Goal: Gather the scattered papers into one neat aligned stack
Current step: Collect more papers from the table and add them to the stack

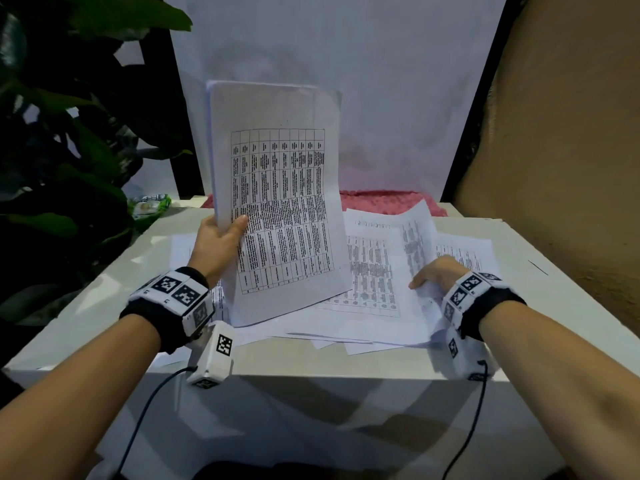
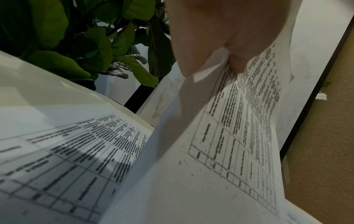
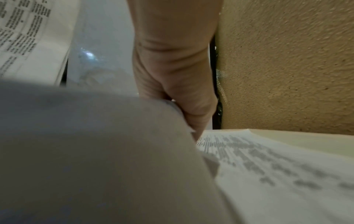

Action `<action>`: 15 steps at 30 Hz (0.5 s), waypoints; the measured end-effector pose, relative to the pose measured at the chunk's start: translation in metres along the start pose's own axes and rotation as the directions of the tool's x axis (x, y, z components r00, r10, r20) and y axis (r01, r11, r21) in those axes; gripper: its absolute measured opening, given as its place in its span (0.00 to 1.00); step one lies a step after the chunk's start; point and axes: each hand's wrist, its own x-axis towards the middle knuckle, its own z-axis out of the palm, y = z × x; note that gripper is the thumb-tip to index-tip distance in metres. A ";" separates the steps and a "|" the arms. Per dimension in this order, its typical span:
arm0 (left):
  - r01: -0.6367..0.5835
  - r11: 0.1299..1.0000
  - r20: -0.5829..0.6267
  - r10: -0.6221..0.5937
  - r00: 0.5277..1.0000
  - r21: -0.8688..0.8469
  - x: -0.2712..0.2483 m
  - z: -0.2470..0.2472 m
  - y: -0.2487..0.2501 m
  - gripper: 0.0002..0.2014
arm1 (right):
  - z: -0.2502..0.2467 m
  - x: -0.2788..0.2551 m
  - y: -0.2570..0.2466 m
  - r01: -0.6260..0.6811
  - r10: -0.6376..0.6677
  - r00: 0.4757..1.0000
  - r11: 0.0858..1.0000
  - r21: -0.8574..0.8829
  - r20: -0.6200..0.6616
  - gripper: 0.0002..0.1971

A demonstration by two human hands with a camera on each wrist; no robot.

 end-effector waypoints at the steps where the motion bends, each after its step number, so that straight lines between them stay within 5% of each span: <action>1: 0.004 1.000 0.004 -0.004 1.000 0.003 0.001 -0.001 -0.001 0.10 | -0.006 0.002 0.002 0.008 -0.007 1.000 1.000 0.010 -0.016 0.31; 5: 0.028 1.000 -0.008 -0.028 1.000 0.014 0.004 -0.004 -0.006 0.07 | -0.031 0.000 0.013 -0.012 0.011 0.997 1.000 -0.018 -0.070 0.31; 8: 0.058 0.998 -0.022 -0.058 0.998 0.008 0.005 -0.003 -0.008 0.19 | -0.039 0.005 0.022 -0.034 0.034 0.999 0.999 0.003 0.011 0.28; 15: 0.077 0.997 -0.047 -0.077 0.996 -0.006 0.001 0.000 -0.005 0.22 | -0.032 0.003 0.029 -0.061 0.027 0.986 0.978 0.201 0.165 0.35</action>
